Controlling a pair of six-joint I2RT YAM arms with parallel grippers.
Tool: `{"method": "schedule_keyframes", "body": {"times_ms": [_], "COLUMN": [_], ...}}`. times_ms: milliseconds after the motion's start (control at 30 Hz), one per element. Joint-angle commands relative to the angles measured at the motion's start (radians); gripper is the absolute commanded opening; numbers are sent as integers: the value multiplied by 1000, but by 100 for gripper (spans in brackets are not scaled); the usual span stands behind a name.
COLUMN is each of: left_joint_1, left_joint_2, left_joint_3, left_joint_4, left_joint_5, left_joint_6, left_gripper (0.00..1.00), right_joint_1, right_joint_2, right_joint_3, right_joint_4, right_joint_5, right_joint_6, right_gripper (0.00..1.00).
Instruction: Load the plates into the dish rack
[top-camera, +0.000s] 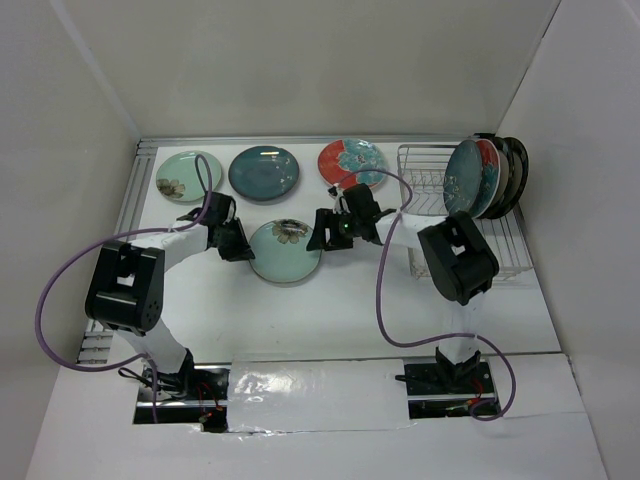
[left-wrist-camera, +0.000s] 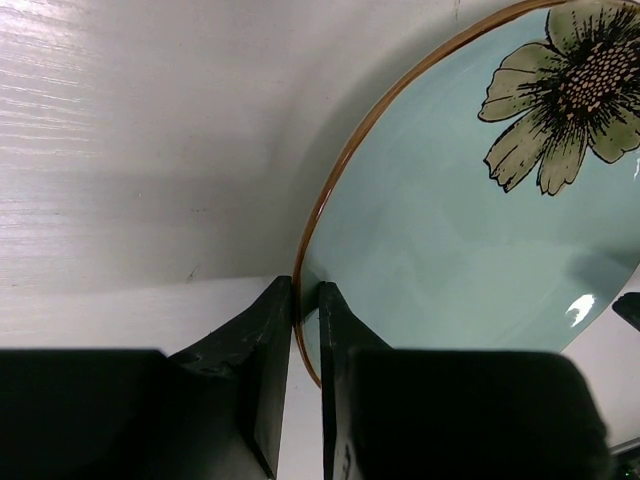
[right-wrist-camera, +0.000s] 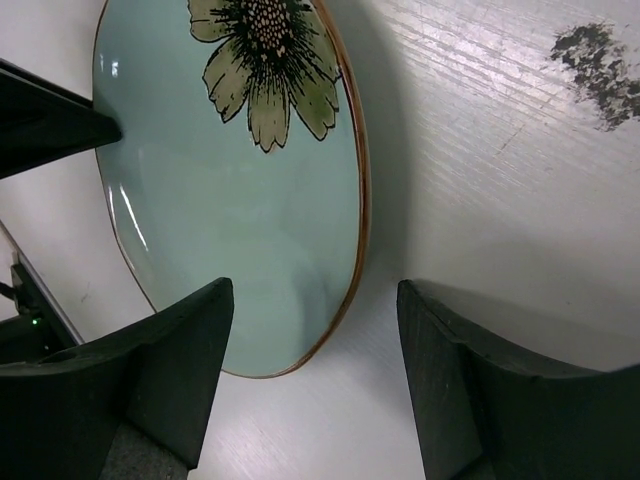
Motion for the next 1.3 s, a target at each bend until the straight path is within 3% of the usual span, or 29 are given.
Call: {"method": "schedule_keyframes", "body": {"times_ms": [0,467,633,733,867,900,933,1033,1267], "left_joint_1": [-20,-49,-58,-58,-58,-58,-58,-58,-58], "left_joint_2": [62,53,33,7,-45,-66,-77,-118,-197], "left_joint_3": [-57,-67,-67,-57,5,18,30,62,87], "left_joint_4": [-118,-118,-118,-141,-178,-192,-201,-226,-224], "left_joint_5": [-31,-49,-49,-72,-104,-115,-115,-140,-158], "left_joint_6": [22,22,22,22,31,31,31,41,41], "left_gripper": [0,0,0,2,21,27,41,57,70], "right_joint_1": [2,2,12,12,12,12,1,-10,-100], "right_joint_2": [40,197,176,104,-23,-51,-103,-213,-459], "right_joint_3": [-11,-57,-20,15,110,131,153,220,323], "right_joint_4": [84,352,293,208,15,-22,-55,-168,-301], "right_joint_5": [-63,-303,-269,-210,-89,-56,15,156,491], "right_joint_6": [6,144,124,51,-49,-87,-109,-190,-333], "right_gripper": [70,29,1,0,0,0,0,0,0]}}
